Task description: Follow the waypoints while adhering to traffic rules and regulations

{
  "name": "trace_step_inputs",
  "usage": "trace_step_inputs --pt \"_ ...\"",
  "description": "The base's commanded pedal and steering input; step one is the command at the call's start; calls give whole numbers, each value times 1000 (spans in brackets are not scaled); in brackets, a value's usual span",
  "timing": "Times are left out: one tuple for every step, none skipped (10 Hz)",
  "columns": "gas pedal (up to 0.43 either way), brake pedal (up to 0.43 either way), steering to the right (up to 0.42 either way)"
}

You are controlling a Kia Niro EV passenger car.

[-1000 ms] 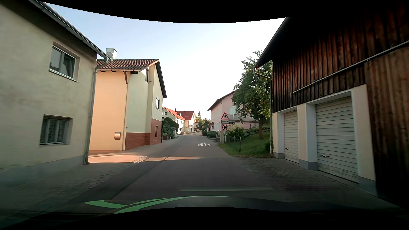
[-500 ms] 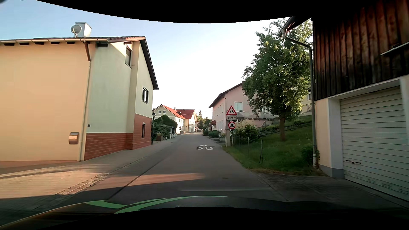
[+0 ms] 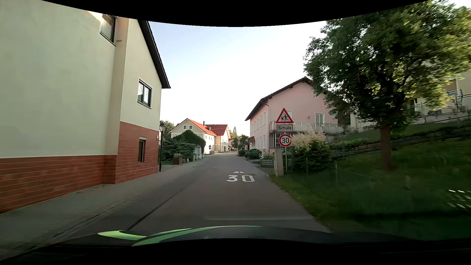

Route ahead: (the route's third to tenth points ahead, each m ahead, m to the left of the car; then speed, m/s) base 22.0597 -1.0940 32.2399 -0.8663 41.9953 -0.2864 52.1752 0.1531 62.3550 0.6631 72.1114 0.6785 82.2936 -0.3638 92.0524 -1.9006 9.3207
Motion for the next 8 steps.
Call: trace_step_inputs --pt "157 0 -17" --pt "157 0 -16" --pt "157 0 -16" --pt "157 0 -13" --pt "157 0 -12" --pt "157 0 -12" --pt "157 0 -12" --pt "157 0 -12"
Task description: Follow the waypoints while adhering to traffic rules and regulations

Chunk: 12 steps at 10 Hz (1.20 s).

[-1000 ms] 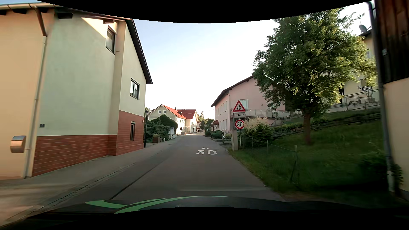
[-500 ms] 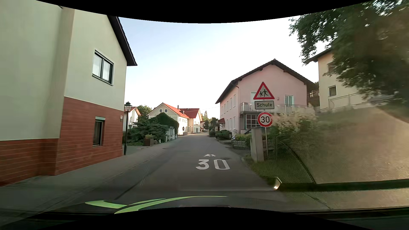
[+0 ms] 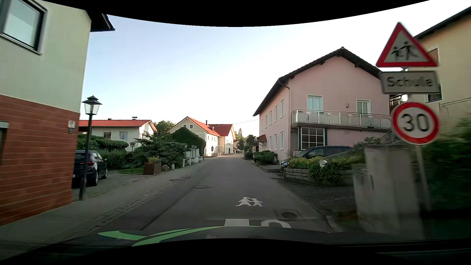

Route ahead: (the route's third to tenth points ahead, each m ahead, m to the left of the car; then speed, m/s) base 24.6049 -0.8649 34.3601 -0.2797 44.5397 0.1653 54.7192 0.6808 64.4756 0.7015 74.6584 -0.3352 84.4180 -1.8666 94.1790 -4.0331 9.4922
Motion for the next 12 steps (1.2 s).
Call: trace_step_inputs --pt "157 0 -12" --pt "157 0 -12" --pt "157 0 -12" --pt "157 0 -11" --pt "150 0 -11" --pt "150 0 -11" --pt "150 0 -10" --pt "150 0 -10" --pt "157 0 -6" --pt "157 0 -3" --pt "157 0 -4" --pt "157 0 -2"
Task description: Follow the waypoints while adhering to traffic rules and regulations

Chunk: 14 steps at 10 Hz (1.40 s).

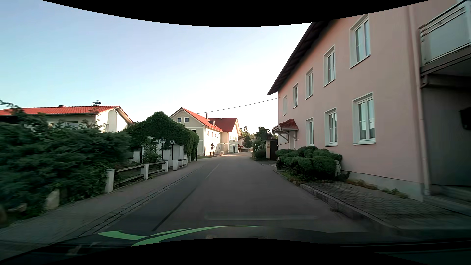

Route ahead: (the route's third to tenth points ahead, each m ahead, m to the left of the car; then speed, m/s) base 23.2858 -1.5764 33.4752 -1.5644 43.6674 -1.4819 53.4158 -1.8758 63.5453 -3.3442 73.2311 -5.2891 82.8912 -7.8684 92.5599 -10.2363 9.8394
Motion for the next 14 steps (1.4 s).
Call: trace_step_inputs --pt "157 0 2" --pt "157 0 3" --pt "157 0 3" --pt "157 0 3" --pt "157 0 2" --pt "157 0 0" --pt "157 0 -3" --pt "157 0 -3" --pt "157 0 -3" --pt "157 0 -3" --pt "157 0 -3" --pt "157 0 -3" --pt "157 0 -3" --pt "157 0 -3"
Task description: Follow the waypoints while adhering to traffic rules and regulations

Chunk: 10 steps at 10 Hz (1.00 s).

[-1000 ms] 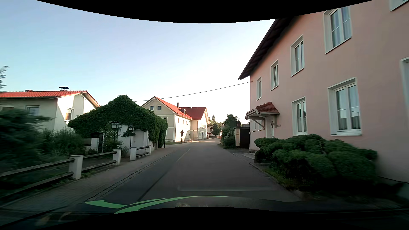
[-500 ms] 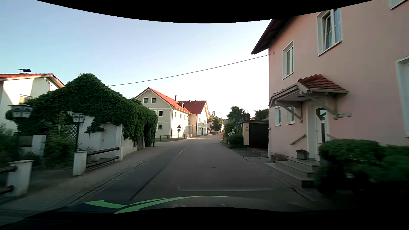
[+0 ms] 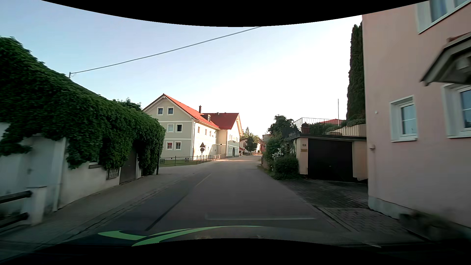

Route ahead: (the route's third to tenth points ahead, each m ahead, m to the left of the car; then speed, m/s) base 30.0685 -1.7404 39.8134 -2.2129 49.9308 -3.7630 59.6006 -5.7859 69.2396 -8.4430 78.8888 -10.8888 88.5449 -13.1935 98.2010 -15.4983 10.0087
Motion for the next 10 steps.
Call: trace_step_inputs --pt "157 0 -3" --pt "157 0 -2" --pt "157 0 -3" --pt "157 0 -3" --pt "157 0 -3" --pt "157 0 -1" --pt "157 0 0" --pt "150 0 4" --pt "150 0 7" --pt "150 0 10"
